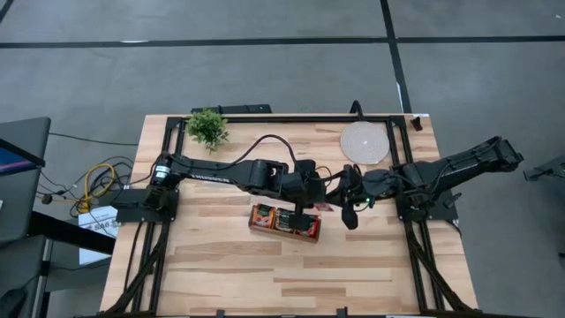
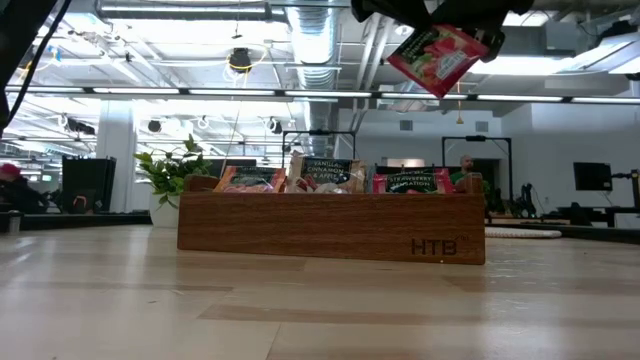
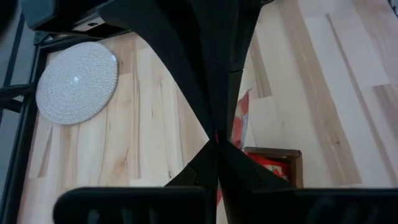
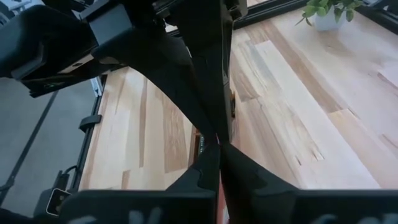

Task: Pick & Place Tea
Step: Put the red tea bag into the right section of the wooden organizer

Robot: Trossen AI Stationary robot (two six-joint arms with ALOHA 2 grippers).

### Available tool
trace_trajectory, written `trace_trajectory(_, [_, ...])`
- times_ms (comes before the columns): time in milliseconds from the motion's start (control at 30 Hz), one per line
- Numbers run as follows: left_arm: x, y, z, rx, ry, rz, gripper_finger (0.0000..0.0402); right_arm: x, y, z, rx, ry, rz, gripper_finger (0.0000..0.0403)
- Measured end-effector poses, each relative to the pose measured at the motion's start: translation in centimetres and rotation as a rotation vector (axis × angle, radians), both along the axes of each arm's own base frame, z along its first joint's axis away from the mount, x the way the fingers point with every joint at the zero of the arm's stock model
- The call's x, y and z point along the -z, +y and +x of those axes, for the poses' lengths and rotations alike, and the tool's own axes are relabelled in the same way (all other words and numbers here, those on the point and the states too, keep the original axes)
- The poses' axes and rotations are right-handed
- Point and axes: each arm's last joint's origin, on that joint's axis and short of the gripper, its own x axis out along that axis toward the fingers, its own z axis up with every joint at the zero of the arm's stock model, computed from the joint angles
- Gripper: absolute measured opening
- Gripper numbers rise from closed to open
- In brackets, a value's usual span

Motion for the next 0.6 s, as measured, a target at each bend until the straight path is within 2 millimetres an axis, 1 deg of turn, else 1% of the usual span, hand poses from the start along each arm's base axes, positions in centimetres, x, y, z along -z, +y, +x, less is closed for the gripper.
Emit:
trace_trajectory(400, [-0.04, 0.05, 0.05, -0.01, -0.008, 0.008, 0.0002, 0.02, -0.08, -0.03, 0.035, 0.002, 0.011, 0.0])
trace_trajectory(500, [-0.04, 0.05, 0.05, -0.011, -0.008, 0.01, 0.0012, 0.07, -0.11, -0.06, 0.041, 0.007, 0.008, 0.0])
trace_trajectory(600, [-0.02, 0.07, 0.04, -0.014, -0.006, 0.012, 0.003, 0.08, -0.1, -0.07, 0.049, 0.007, 0.003, 0.0])
